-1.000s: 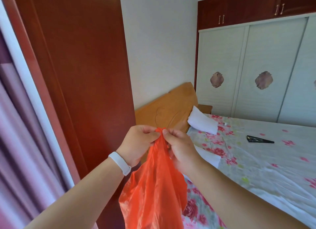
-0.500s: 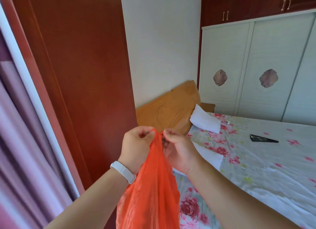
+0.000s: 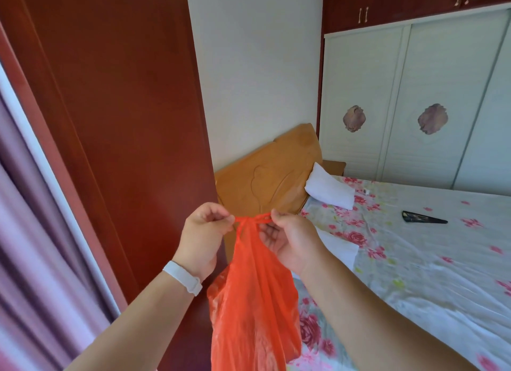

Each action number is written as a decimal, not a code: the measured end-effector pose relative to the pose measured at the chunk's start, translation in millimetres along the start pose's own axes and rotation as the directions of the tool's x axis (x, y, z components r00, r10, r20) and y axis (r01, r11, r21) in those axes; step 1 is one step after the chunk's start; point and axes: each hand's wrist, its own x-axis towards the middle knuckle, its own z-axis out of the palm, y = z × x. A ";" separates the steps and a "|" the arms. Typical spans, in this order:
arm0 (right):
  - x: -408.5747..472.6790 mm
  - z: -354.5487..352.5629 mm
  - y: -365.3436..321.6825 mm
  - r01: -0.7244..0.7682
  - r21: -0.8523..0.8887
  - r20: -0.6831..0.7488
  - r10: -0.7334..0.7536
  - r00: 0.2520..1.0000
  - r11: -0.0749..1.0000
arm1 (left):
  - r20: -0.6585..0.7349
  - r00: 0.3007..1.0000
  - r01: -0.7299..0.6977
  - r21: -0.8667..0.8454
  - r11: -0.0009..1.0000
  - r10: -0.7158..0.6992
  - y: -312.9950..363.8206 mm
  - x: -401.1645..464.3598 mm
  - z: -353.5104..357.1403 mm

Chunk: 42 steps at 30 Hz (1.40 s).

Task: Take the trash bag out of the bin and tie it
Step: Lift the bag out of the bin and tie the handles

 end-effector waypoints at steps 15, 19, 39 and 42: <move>18.5 -15.8 -37.0 0.081 -0.133 0.093 -0.069 0.993 0.988 | 0.163 0.974 -0.001 0.696 0.719 -0.156 -25.9 14.9 -18.9; 21.8 -17.8 -41.9 0.090 -0.217 0.123 -0.064 0.990 0.972 | 0.161 0.938 0.108 0.704 0.702 -0.305 -24.7 25.0 -24.5; 45.5 -95.1 -66.6 -0.038 -0.190 -0.066 0.026 0.997 0.981 | 0.194 0.862 0.499 -0.490 0.715 -0.468 -15.4 51.3 -7.2; 42.9 -134.1 -82.5 -0.060 -0.205 -0.169 0.025 0.985 0.977 | 0.111 0.845 0.517 -0.421 0.745 -0.523 -21.6 61.5 -33.5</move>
